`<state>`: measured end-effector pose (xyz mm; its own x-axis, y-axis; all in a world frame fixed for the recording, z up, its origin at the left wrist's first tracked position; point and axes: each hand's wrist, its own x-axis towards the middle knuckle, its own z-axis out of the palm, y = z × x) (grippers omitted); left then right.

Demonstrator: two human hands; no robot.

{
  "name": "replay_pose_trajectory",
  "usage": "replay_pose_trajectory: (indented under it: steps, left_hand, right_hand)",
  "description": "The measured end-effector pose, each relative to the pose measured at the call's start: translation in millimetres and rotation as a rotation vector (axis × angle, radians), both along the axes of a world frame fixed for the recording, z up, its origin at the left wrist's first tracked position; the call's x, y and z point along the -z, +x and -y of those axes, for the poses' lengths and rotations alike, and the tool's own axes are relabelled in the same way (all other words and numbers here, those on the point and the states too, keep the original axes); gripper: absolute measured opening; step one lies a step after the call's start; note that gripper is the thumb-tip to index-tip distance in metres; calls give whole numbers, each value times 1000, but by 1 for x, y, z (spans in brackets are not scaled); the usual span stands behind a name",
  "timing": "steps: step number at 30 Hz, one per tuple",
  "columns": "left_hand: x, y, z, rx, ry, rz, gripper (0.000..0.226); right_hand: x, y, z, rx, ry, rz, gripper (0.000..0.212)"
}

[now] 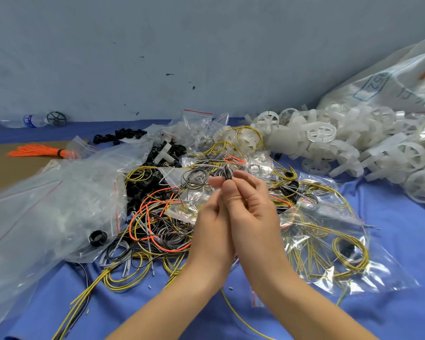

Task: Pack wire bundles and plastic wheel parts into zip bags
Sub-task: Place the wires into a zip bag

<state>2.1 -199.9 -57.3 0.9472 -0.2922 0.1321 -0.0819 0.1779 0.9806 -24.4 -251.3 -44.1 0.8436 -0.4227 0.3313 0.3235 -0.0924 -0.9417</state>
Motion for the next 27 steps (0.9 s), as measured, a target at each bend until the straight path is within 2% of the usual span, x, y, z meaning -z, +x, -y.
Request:
replay_pose_trajectory:
  steps: [3,6,10,13,16,19,21,24,27]
  left_hand:
    - [-1,7,-2,-47,158,-10,42]
    - [0,15,-11,-22,299,115,39]
    - [-8,22,-22,102,351,306,50]
    - [-16,24,-31,195,406,399,40]
    - [-18,28,-43,264,563,470,35]
    - [-15,30,-53,264,778,519,32]
    - [-12,29,-60,220,872,551,34]
    - [-8,31,-71,204,884,446,37]
    - [-5,33,-76,278,858,124,37]
  right_hand:
    - [-10,8,17,-126,124,-152,25]
    - [-23,13,39,-232,322,-311,32]
    - [-27,14,61,-331,518,-409,35]
    - [-27,13,67,-388,507,-424,30]
    - [-25,12,72,-438,405,-445,30]
    - [-22,9,75,-434,247,-480,36]
    - [-17,8,76,-297,30,-462,38]
    - [-3,5,88,-13,-578,-221,24]
    - [7,1,96,-78,-1134,-56,46]
